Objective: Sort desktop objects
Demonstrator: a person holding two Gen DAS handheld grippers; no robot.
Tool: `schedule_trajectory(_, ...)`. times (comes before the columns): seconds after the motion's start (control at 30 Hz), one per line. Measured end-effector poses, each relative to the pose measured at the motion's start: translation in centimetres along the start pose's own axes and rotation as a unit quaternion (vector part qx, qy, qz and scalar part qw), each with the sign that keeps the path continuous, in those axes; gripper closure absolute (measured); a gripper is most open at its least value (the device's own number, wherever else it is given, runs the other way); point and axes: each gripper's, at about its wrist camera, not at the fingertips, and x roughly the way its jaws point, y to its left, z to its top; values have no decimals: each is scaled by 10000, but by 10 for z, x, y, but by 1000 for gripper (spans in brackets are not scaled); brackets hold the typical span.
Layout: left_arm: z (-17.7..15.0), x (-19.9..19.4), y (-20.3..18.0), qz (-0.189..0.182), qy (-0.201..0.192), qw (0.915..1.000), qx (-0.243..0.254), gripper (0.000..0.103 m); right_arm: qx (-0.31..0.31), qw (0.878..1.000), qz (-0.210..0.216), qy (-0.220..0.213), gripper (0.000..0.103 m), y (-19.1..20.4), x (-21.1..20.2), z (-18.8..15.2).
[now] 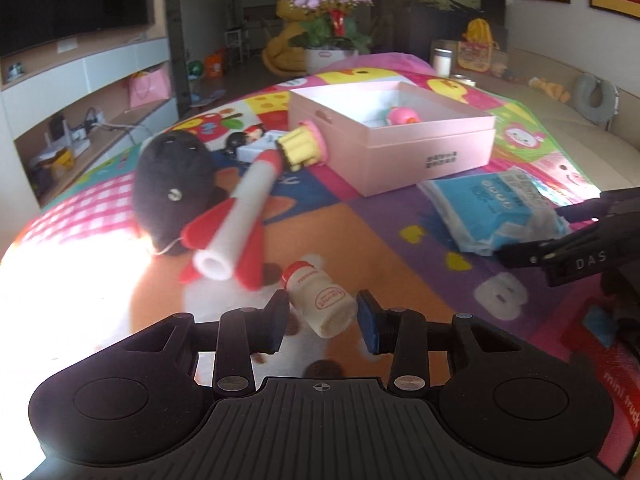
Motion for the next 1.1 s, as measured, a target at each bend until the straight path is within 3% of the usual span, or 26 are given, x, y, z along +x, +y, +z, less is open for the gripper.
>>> schedule_trajectory(0.17, 6, 23, -28, -372, 60, 9992, 159, 59, -5, 10000, -5, -2, 0, 0, 0, 0)
schedule_trajectory(0.33, 4, 24, -30, -373, 114, 9988, 304, 41, -1, 10000, -1, -5, 0, 0, 0, 0)
schedule_trajectory(0.43, 1, 21, -19, -125, 155, 9993, 317, 27, -5, 10000, -6, -3, 0, 0, 0, 0)
schedule_trajectory(0.63, 2, 18, 6, 391, 223, 9989, 163, 12, -5, 10000, -5, -5, 0, 0, 0, 0)
schedule_trajectory(0.87, 1, 19, 30, 982, 327, 9946, -100, 2, -7, 10000, -5, -5, 0, 0, 0, -1)
schedule_trajectory(0.97, -1, 16, 31, 913, 349, 9948, -279, 1, -5, 10000, -2, -7, 0, 0, 0, -1)
schedule_trajectory(1.1, -3, 14, 22, 413, 338, 9975, -470, 1, -7, 10000, -3, -7, 0, 0, 0, -1)
